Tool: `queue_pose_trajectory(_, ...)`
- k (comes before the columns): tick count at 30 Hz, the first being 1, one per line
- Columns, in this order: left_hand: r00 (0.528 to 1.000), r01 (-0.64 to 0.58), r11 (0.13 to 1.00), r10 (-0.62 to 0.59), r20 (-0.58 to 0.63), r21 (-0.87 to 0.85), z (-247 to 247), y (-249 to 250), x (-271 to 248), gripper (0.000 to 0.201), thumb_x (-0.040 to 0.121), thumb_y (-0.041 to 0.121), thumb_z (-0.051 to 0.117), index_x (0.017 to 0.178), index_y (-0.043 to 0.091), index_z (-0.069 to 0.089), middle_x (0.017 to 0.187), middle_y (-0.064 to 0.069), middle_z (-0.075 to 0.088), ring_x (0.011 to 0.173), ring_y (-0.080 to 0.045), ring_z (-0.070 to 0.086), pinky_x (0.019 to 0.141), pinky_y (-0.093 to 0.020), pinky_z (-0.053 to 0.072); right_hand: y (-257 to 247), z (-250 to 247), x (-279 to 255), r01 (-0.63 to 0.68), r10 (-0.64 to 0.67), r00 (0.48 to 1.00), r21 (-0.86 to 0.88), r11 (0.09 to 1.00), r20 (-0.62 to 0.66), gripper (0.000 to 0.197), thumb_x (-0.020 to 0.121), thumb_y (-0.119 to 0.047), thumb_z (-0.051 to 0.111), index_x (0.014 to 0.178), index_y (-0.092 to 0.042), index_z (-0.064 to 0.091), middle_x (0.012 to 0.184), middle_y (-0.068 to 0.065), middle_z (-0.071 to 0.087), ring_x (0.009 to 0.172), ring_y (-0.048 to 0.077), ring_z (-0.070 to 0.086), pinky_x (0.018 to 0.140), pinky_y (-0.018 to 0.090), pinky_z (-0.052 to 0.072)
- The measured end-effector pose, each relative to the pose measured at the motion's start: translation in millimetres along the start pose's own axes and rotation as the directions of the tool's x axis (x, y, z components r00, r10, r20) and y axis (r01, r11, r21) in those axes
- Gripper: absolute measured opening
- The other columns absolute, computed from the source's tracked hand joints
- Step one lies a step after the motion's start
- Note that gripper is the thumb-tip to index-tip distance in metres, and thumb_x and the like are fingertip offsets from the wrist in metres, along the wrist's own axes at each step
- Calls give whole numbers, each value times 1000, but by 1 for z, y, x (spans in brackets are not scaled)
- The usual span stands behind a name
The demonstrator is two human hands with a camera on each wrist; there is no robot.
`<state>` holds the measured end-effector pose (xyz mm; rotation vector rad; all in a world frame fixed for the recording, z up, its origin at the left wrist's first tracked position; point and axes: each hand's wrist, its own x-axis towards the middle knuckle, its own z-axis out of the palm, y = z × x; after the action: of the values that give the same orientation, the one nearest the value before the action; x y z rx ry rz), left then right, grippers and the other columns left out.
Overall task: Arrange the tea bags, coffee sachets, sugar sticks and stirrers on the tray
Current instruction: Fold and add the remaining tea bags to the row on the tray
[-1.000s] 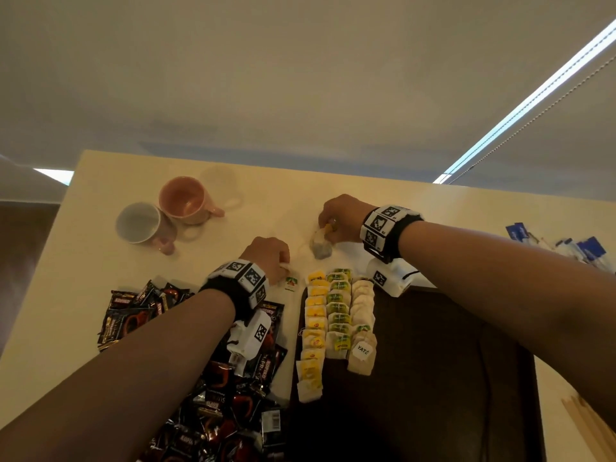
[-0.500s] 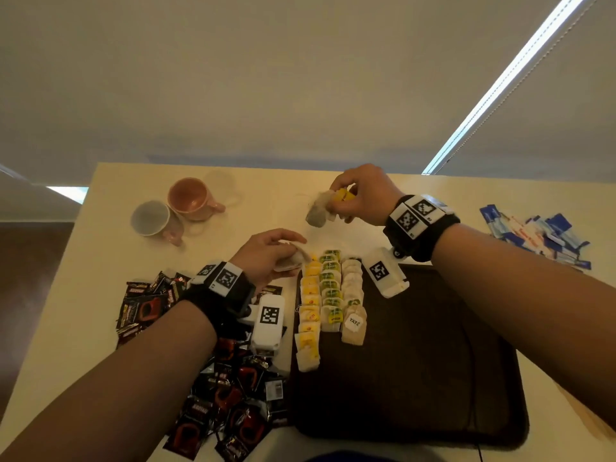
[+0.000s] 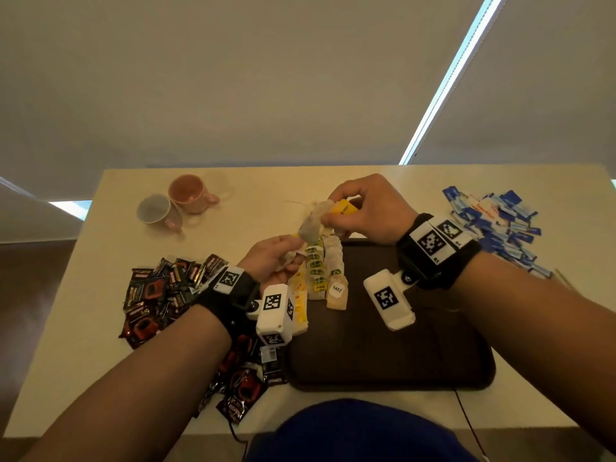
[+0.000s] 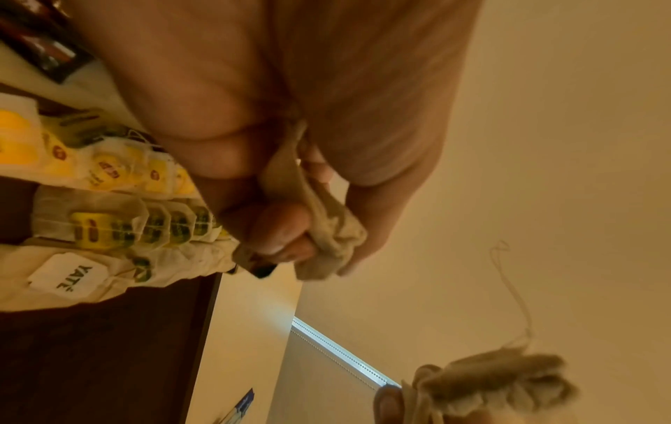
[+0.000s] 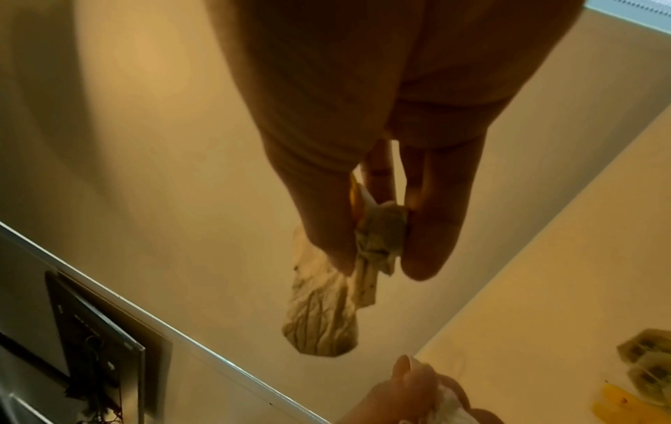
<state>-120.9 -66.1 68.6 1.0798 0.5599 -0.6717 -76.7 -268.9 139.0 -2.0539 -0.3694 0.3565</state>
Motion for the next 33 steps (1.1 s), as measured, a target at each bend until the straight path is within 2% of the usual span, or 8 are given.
queue_pose_trajectory(4, 994, 101, 991, -97, 45, -87, 6, 1, -7, 11, 93, 0, 41, 89, 8, 47, 59, -6, 49, 42, -9, 44, 41, -15, 38, -1, 0, -13, -8, 7, 1000, -15, 1000, -16, 13, 79, -24, 80, 87, -15, 75, 83, 7, 73, 71, 21, 71, 69, 41, 61)
queue_pose_trajectory(9, 999, -47, 993, 47, -7, -110, 14, 0, -12, 22, 98, -5, 45, 113, -2, 60, 91, -19, 66, 64, -18, 68, 55, -22, 57, -3, 6, -20, -22, 23, 999, 29, 999, -31, 10, 79, -19, 81, 84, -17, 73, 82, 7, 73, 66, 20, 71, 59, 30, 60)
queue_pose_trajectory(11, 998, -54, 985, 55, 0, -163, 17, 0, -17, 21, 102, 12, 48, 112, -1, 62, 94, -20, 68, 69, -20, 69, 59, -25, 59, -2, 9, -21, -55, 58, 997, 50, 997, -48, 10, 80, -17, 81, 84, -16, 72, 78, 5, 72, 61, 20, 71, 55, 26, 57)
queue_pose_trajectory(15, 986, -28, 980, 60, 153, -199, 22, 0, -24, 64, 97, 57, 44, 120, 0, 63, 104, -20, 70, 88, -29, 66, 77, -35, 58, 3, 18, -20, -112, 113, 993, 28, 993, -43, 10, 81, -17, 80, 78, -18, 71, 73, 1, 70, 57, 18, 70, 53, 27, 56)
queue_pose_trajectory(20, 969, -206, 968, 181, 169, 145, 25, -1, -23, 34, 88, 35, 66, 103, 6, 64, 79, -12, 70, 72, -25, 62, 63, -30, 55, 8, 36, -14, -67, 68, 998, -100, 993, 6, 6, 78, -21, 78, 82, -23, 75, 79, -3, 71, 65, 9, 66, 59, 21, 49)
queue_pose_trajectory(26, 976, -218, 969, 215, 37, 117, 19, 1, -18, 20, 100, 20, 56, 111, 5, 65, 71, -11, 65, 56, -18, 60, 51, -25, 52, 19, 35, -13, -59, 59, 998, -4, 998, -2, 27, 80, -34, 79, 103, -22, 74, 97, -7, 72, 94, 11, 66, 85, 33, 55)
queue_pose_trajectory(30, 974, -227, 966, 225, 33, 122, 14, 2, -14, 20, 101, 18, 56, 115, 9, 67, 80, -11, 67, 63, -19, 61, 54, -25, 53, 17, 35, -18, -37, 38, 999, 89, 995, -6, 17, 83, -23, 78, 96, -13, 77, 90, -2, 74, 84, 7, 68, 76, 19, 54)
queue_pose_trajectory(33, 973, -230, 965, 229, 27, 127, 14, 3, -15, 21, 101, 17, 54, 113, 7, 69, 80, -9, 67, 62, -18, 60, 54, -24, 54, 17, 39, -21, -83, 109, 989, 239, 967, -97, 19, 81, -16, 79, 85, 2, 75, 80, 13, 72, 68, 13, 70, 65, 21, 57)
